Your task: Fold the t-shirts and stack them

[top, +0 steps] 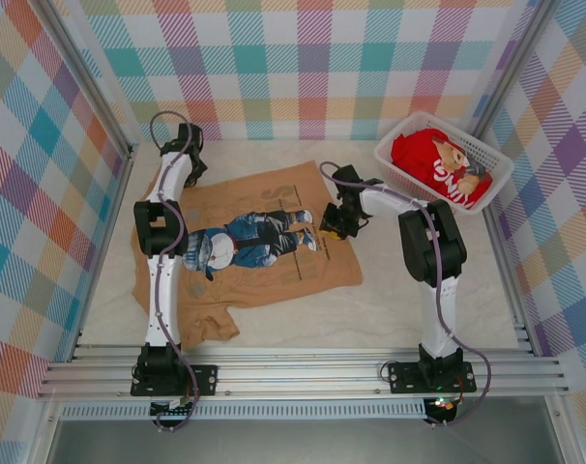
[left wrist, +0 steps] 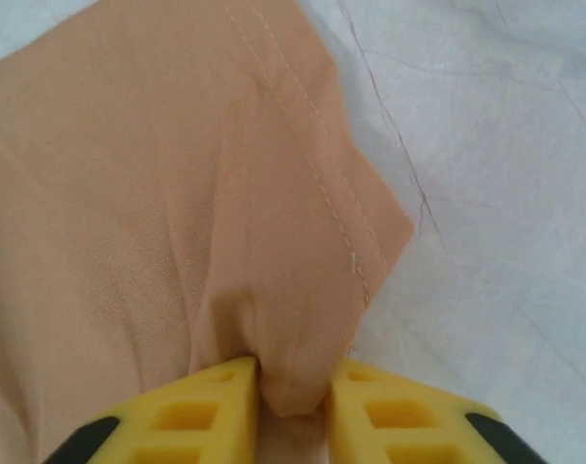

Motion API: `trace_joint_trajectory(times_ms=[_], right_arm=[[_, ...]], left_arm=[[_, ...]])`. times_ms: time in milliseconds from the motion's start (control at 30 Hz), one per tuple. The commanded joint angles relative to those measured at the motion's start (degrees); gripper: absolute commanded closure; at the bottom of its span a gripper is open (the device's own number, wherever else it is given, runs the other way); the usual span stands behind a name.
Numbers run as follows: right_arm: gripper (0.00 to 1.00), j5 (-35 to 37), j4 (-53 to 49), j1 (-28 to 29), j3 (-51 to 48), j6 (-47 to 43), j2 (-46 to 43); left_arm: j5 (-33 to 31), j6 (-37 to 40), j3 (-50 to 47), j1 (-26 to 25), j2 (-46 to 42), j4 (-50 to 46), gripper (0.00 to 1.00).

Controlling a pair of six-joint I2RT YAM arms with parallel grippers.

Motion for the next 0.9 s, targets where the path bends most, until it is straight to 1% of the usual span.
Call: trace_joint_trajectory(times_ms=[0, 33, 133, 200, 367, 467, 600, 667, 700, 733, 767, 800, 833, 867], right_arm=[[0.74, 1.12, -3.25, -0.12, -1.57, 1.03, 0.01], [0.74, 1.0, -3.3, -0.08, -1.44, 1.12, 0.06], [0.75, 0.9, -3.06, -0.12, -1.48, 1.38, 0.1], [0.75, 0.94, -2.93, -0.11, -1.57, 1.56, 0.11], [0.76, 0.9, -2.85, -0.13, -1.49, 1.56, 0.34], [0.76, 0.72, -3.1, -0.1, -1.48, 1.56, 0.36], [0.76, 0.55, -3.12, -0.09, -1.74, 1.61, 0.45], [0.76, 0.46, -3.25, -0.11, -1.7, 1.61, 0.45], [0.76, 0.37, -3.2, -0.04, -1.75, 1.73, 0.45], [0.76, 0.29, -3.29, -0.08, -1.66, 1.68, 0.42], [0.75, 0.21, -3.31, -0.11, -1.56, 1.63, 0.32], [0.74, 0.19, -3.44, -0.1, -1.53, 1.63, 0.17], [0.74, 0.19, -3.51, -0.13, -1.49, 1.58, 0.01], [0.74, 0.3, -3.47, -0.05, -1.57, 1.56, -0.19]], left_arm=[[0.77, 0.34, 0.98, 0.9, -0.19, -3.3, 0.96], [1.02, 0.21, 0.81, 0.83, -1.02, -3.26, 1.0], [2.25, 0.38, -3.06, 0.41, -5.48, -0.14, 1.0], [2.93, 1.02, -8.51, -0.12, -10.38, 3.86, 1.0], [5.88, 1.68, -26.57, -1.14, -22.72, 19.62, 1.0], [6.81, 1.93, -33.08, -1.12, -26.13, 23.97, 1.0], [11.2, 1.57, -42.41, -1.13, -30.21, 31.65, 1.0], [10.08, 0.85, -44.6, -0.96, -31.04, 31.02, 1.0], [8.53, -0.15, -44.5, -0.59, -30.94, 28.85, 0.92], [8.6, -1.04, -44.33, 0.0, -30.71, 27.12, 0.67], [8.62, -2.3, -43.8, 0.71, -30.45, 24.9, 0.33], [6.63, -3.16, -42.78, 1.19, -30.43, 21.81, 0.18], [4.75, -3.3, -42.0, 1.37, -30.8, 19.84, 0.14], [3.78, -3.21, -41.9, 1.67, -31.48, 19.19, 0.14]])
